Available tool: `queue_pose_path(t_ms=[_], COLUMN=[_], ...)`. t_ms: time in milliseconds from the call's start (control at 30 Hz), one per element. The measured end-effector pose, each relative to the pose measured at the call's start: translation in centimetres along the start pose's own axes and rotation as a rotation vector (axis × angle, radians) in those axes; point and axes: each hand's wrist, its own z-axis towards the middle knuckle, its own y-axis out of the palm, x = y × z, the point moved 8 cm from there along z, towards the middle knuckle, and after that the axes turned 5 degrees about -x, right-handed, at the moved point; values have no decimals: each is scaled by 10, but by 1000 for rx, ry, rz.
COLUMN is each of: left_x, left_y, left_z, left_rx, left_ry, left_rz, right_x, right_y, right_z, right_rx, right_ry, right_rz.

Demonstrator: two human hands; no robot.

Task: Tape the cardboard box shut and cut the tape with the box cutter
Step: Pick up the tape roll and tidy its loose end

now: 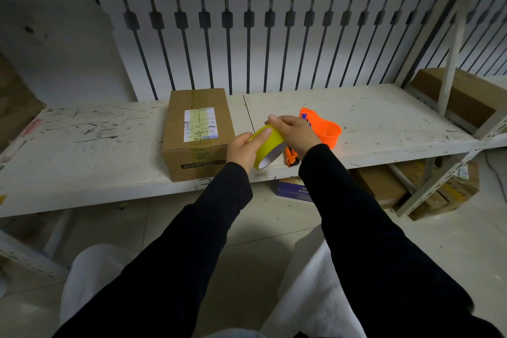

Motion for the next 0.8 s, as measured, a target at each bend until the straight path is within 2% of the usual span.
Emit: queue_pose_path(t_ms=[200,400,500,600,667,800], left_x=[15,18,23,34,37,41], left_y=[5,26,45,67,76,84], left_z=[8,20,26,33,39,51], left_rx=[32,2,-46,-87,-109,-97], left_ry=[88,114,137,217,258,281], left_rz=[117,182,271,451,503,571], right_x=[21,21,29,33,29,29], right_y=[-7,-27,-41,-52,-58,-74], right_z=[3,10,11,13,16,23], right_rx=[-76,82,130,56,-17,-59], right_ry=[145,22,85,104,80,86], right_rz=[3,47,294,568,582,502])
